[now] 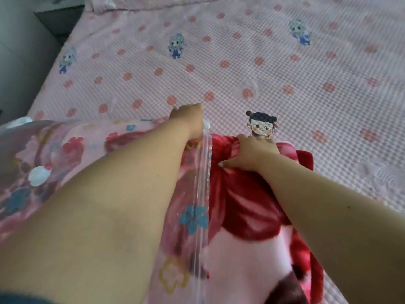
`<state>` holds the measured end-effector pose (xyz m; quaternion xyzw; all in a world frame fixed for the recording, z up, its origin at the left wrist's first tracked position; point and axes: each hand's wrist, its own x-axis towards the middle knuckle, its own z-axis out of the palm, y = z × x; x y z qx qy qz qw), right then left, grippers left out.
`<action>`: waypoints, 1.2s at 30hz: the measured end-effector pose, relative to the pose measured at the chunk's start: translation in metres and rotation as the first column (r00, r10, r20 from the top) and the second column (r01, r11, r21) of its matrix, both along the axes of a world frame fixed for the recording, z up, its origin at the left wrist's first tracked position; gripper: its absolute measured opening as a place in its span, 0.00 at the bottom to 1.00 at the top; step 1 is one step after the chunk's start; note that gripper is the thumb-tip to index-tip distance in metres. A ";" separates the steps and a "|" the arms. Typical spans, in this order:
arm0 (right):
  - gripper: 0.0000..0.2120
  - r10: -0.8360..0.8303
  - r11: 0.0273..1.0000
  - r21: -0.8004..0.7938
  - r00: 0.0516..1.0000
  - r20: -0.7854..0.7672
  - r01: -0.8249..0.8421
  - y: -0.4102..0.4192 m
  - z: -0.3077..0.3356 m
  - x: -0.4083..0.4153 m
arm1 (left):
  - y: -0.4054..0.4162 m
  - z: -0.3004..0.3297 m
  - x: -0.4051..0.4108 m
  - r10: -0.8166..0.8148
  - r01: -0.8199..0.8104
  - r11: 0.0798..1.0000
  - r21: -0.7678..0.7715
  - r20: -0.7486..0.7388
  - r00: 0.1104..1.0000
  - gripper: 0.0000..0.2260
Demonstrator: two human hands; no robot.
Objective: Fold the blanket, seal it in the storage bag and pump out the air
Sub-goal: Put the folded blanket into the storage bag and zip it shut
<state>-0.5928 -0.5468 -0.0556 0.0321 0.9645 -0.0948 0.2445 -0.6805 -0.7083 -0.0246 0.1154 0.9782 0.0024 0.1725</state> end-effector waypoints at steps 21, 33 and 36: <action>0.08 0.089 0.992 -0.083 0.989 -0.121 -0.100 -0.024 0.011 0.001 | -0.017 0.016 -0.030 -0.014 0.012 0.977 0.215 0.009 1.000 0.12; 0.45 -0.268 0.961 -0.152 0.916 -0.298 0.232 -0.008 0.018 0.019 | -0.014 0.037 -0.028 -0.001 0.008 0.946 0.324 -0.021 1.000 0.07; 0.56 -0.601 0.706 -0.408 0.794 0.088 0.580 0.021 0.001 0.035 | -0.011 0.036 -0.024 0.007 0.003 0.947 0.322 -0.030 1.000 0.06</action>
